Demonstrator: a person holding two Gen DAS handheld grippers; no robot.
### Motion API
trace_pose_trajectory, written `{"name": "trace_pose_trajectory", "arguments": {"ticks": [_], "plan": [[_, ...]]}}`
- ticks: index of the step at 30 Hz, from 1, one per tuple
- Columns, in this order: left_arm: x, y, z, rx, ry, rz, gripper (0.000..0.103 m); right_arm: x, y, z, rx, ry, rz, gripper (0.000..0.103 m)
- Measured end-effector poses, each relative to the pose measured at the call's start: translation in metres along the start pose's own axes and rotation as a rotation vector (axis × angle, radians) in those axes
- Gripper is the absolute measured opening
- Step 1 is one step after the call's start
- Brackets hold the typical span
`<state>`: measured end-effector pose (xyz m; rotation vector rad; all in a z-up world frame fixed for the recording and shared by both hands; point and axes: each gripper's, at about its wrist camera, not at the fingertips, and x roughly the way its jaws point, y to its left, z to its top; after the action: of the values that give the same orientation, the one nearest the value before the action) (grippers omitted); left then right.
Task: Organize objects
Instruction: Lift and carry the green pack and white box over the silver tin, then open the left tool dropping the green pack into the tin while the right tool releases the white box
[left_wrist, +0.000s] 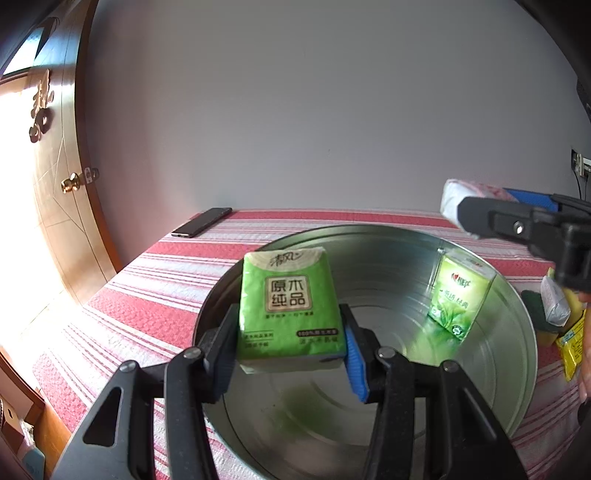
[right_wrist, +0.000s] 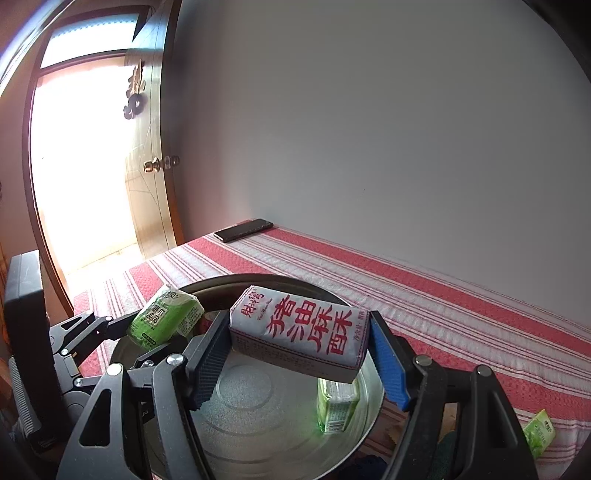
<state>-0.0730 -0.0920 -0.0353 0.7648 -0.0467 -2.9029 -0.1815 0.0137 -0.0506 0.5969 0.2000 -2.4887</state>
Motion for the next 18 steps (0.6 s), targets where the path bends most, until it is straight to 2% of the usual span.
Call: {"name": "trace_pose_trajectory", "arguments": {"ticks": [18], "plan": [[0.024,0.005,-0.002,0.0,0.067,-0.002,0.05,0.056,0.001,-0.007,-0.023,0.182,-0.013,0.074]]}}
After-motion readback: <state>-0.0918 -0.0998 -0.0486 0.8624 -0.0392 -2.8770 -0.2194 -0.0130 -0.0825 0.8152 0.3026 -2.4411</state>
